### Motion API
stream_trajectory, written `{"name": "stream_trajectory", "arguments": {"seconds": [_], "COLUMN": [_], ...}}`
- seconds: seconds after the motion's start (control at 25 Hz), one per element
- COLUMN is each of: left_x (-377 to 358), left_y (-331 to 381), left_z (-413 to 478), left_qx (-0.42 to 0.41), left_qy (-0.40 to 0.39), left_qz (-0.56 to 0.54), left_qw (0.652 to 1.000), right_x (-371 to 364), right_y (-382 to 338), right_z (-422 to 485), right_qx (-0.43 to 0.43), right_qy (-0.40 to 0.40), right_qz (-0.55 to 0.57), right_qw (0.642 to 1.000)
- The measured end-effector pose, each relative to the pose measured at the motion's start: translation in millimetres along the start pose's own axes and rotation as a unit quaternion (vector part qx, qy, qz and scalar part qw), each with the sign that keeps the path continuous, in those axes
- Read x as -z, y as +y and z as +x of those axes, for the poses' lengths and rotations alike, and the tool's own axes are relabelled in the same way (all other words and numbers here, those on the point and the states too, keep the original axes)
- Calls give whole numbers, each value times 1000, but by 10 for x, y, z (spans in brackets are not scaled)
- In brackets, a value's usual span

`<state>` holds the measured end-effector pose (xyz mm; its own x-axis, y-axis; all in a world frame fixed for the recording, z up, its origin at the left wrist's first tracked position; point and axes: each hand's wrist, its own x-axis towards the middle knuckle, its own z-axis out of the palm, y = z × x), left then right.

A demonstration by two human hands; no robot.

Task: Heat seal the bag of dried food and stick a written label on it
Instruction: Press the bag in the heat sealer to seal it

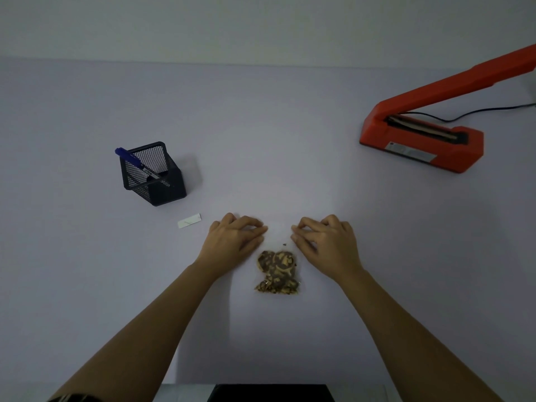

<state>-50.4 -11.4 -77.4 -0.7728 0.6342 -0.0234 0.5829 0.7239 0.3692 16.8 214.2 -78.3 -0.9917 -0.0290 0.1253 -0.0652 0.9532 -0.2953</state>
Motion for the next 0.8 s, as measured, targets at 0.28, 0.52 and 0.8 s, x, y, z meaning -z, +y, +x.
{"name": "stream_trajectory", "arguments": {"seconds": [0.28,0.52,0.8], "left_x": [-3,15,153], "left_y": [-64,-89,40], "left_z": [27,88,163], "left_qx": [-9,-1,119], "left_qy": [-20,-15,-48], "left_qz": [-12,-40,-146], "left_qw": [1000,999,981], "right_x": [24,26,121], "right_y": [52,82,56], "right_z": [23,62,161], "right_qx": [1,-10,-137], "right_qy": [-4,5,-92], "right_qz": [23,70,205], "right_qw": [1000,997,965]}}
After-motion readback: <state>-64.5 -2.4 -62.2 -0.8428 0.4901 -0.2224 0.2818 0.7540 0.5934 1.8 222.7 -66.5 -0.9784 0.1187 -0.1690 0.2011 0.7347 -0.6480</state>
